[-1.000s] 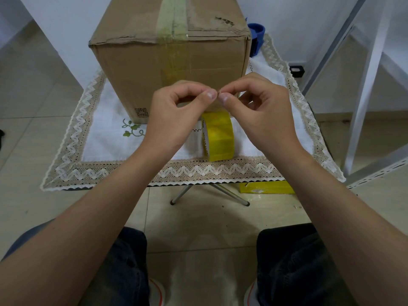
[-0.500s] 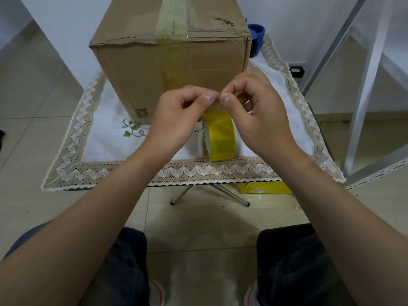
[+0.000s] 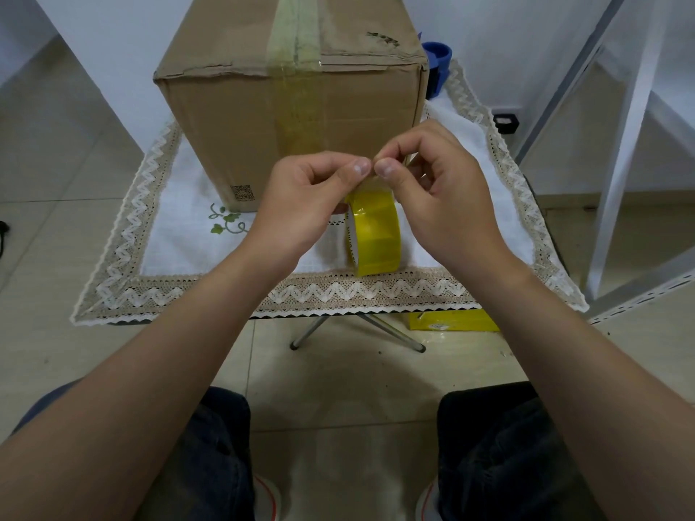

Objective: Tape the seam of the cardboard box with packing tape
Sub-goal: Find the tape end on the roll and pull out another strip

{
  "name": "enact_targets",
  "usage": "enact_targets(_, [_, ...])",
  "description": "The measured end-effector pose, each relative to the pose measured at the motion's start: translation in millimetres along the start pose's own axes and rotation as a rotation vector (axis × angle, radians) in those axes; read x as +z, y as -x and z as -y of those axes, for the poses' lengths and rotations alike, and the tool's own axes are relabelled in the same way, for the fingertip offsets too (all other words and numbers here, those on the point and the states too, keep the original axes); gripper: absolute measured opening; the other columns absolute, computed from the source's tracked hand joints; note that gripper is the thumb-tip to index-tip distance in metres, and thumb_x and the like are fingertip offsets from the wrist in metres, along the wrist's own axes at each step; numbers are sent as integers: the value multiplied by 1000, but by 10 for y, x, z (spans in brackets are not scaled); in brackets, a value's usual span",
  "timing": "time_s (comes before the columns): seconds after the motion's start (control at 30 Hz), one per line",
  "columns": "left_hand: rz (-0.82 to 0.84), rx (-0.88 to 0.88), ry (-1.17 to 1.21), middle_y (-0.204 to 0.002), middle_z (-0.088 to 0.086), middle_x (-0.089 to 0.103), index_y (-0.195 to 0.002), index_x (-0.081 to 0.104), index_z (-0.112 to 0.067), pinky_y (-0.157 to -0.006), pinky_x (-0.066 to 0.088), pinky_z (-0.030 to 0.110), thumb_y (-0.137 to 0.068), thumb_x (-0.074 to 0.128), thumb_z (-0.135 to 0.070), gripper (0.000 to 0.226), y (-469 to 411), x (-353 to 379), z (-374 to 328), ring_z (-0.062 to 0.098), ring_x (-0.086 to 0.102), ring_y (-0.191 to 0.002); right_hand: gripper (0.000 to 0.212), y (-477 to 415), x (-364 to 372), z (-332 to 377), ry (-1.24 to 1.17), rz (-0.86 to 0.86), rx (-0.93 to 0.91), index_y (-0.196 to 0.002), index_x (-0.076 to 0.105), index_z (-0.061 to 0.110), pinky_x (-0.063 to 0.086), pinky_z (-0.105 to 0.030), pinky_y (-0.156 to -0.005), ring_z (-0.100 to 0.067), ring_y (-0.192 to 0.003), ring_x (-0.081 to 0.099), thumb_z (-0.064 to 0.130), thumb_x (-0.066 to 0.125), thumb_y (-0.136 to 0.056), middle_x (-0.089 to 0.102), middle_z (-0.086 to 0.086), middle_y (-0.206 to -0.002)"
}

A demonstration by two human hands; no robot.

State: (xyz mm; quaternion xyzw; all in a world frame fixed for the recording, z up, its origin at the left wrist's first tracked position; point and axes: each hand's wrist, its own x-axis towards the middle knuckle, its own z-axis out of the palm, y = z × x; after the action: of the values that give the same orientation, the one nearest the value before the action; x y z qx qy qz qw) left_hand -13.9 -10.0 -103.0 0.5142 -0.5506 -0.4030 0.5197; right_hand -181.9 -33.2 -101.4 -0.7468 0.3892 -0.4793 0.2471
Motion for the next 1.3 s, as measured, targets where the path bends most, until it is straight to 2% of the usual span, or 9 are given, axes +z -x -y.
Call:
enact_targets(0.23, [13,103,0,-91,-8,76,-88,79,-22,-76,56,21,-93,73,-13,12,-8,-38,-14,4,71,-88,7,11,-20,7,1,1,19,-91,67,19,40,-17,-66,-5,-69,48,15,68,-95,64,4,-90])
enact_targets(0.5, [-18,351,-232,-96,-5,70,-93,77,-24,-77,55,20,-92,76,-17,8,-4,-55,-20,2,68,-91,7,3,-47,13,-15,-4,39,-89,69,20,39,-14,-65,-4,-67,49,15,70,-94,67,1,-90])
enact_targets(0.63, [-66,432,-339,-96,-9,69,-94,76,-24,-74,59,31,-92,76,-20,5,2,-58,-12,7,69,-91,9,4,-38,22,-20,4,47,-88,69,22,39,-13,-64,-3,-67,50,15,71,-94,65,6,-88])
enact_targets(0.77, [-126,477,-409,-92,-4,70,-92,77,-20,-75,46,12,-90,77,-18,3,13,-55,4,-2,64,-87,10,1,-39,32,-26,4,37,-88,70,22,41,-16,-64,-5,-68,51,15,72,-93,65,7,-87])
enact_targets(0.9, [-125,492,-431,-93,-3,70,-91,79,-13,-76,44,12,-91,78,-19,6,1,-51,11,-4,62,-87,6,-3,-57,36,-65,11,43,-96,74,22,46,-19,-63,-6,-69,54,19,75,-92,70,1,-88])
enact_targets(1.0, [-98,474,-407,-92,-9,68,-94,76,-22,-74,51,18,-91,77,-23,4,-6,-47,7,0,64,-87,9,-26,-87,15,-50,20,33,-99,76,26,50,-22,-65,-13,-71,62,24,77,-91,73,2,-89])
enact_targets(1.1, [-83,386,-327,-94,-10,69,-96,77,-23,-75,56,22,-90,79,-23,7,5,-45,5,4,68,-88,6,-42,-101,10,16,11,2,-92,76,27,45,-14,-66,-6,-71,62,21,74,-94,72,5,-87])
enact_targets(1.2, [-68,259,-255,-98,-5,74,-102,78,-18,-81,57,21,-88,81,-24,15,31,-38,-17,5,71,-91,8,-33,-92,6,45,-18,18,-90,74,25,42,-10,-65,0,-70,58,19,71,-95,69,10,-85])
enact_targets(1.3, [-88,24,-259,-81,-7,73,-88,74,-14,-75,59,28,-94,74,-35,21,31,-80,-32,6,68,-75,8,-25,-74,-11,35,-22,40,-92,72,22,46,-16,-66,0,-70,57,17,68,-97,68,10,-85])
